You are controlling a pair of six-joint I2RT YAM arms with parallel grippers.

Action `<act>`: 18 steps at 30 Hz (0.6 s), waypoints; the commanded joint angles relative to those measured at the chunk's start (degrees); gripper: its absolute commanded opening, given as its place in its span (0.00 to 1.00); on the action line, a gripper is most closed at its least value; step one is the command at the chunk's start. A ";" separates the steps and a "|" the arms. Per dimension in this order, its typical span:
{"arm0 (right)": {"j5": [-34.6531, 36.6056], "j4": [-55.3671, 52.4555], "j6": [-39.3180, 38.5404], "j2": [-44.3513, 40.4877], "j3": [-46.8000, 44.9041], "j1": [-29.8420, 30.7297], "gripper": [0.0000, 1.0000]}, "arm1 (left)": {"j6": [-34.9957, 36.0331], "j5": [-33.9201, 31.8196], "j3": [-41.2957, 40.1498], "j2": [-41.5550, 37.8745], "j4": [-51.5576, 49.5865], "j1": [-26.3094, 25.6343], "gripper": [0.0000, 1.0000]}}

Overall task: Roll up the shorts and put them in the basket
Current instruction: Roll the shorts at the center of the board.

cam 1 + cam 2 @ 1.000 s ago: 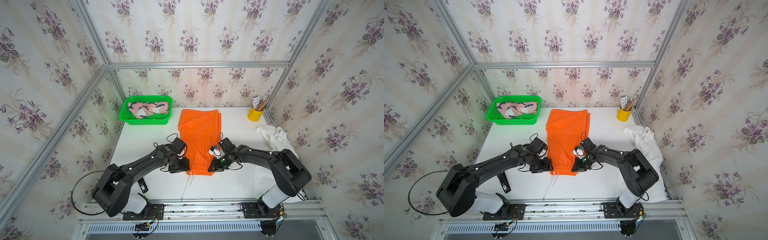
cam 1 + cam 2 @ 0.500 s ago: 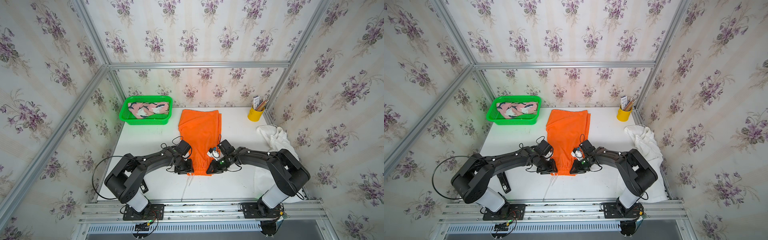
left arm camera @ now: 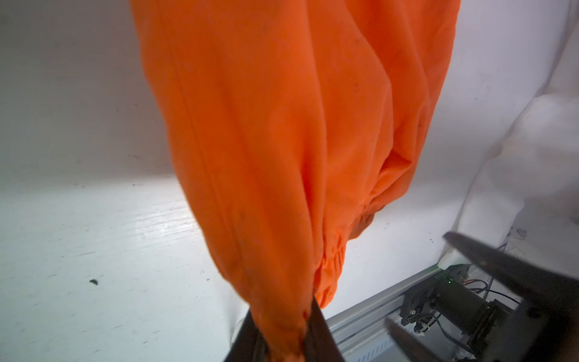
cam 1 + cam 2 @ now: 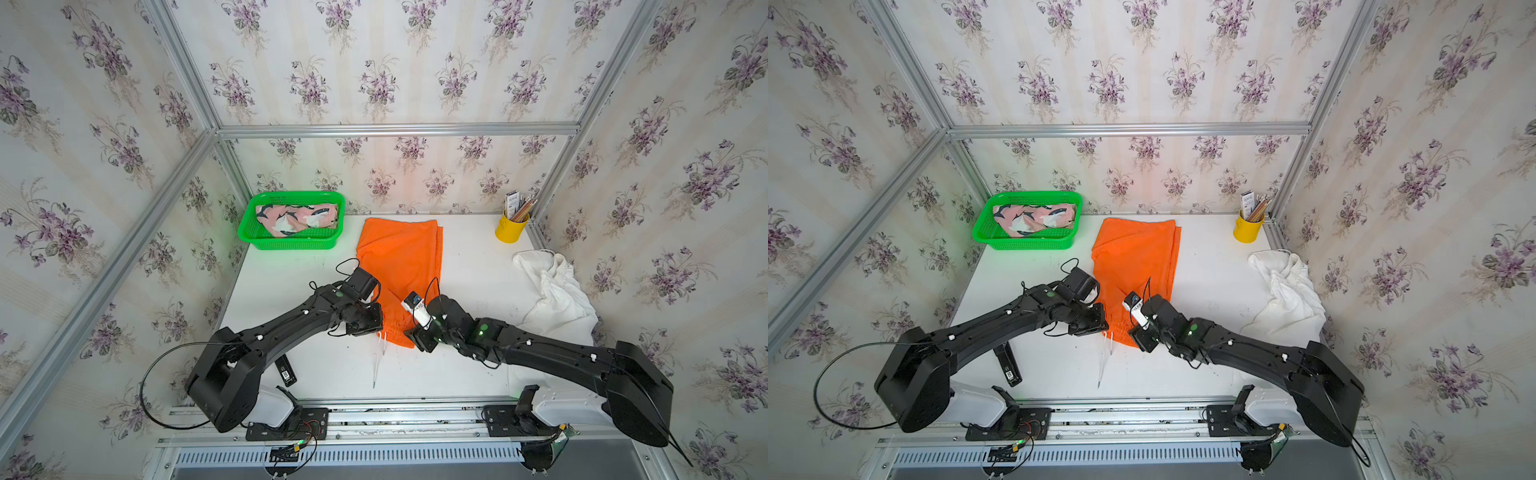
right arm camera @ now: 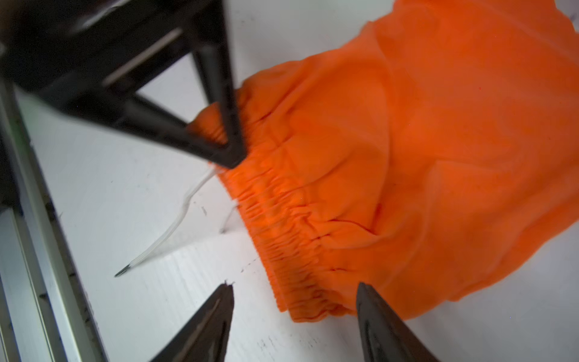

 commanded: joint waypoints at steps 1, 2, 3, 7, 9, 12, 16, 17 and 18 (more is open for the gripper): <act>5.78 17.23 -10.08 0.05 -4.09 2.28 0.72 | -1.28 -0.39 1.07 -0.62 -2.68 0.09 0.19; 6.09 19.28 -10.73 1.24 -4.65 2.96 0.72 | -1.70 0.00 0.95 -0.62 -2.26 0.12 0.19; 6.68 21.49 -11.51 2.52 -5.22 3.78 0.73 | -2.16 0.50 0.99 -0.56 -1.86 0.04 0.19; 9.55 30.29 -12.85 8.04 -6.51 5.56 0.82 | -3.01 0.79 1.19 -2.32 -1.30 0.11 0.19; 11.00 34.71 -13.83 11.30 -7.02 6.25 0.83 | -3.10 0.79 1.25 -2.82 -1.54 0.06 0.18; 11.19 42.57 -15.25 15.09 -8.40 6.71 0.96 | -3.19 0.79 1.55 -3.00 -2.21 0.13 0.18; 15.63 50.79 -19.03 21.68 -8.87 7.05 1.00 | -3.67 0.79 1.19 -3.35 -1.58 0.21 0.19; 17.08 53.63 -20.25 23.26 -9.15 7.01 1.00 | -3.88 0.79 1.08 -3.29 -1.45 0.21 0.18; 18.30 56.07 -21.48 24.69 -9.35 7.01 1.00 | -3.97 2.11 1.03 -3.27 -1.45 0.21 0.19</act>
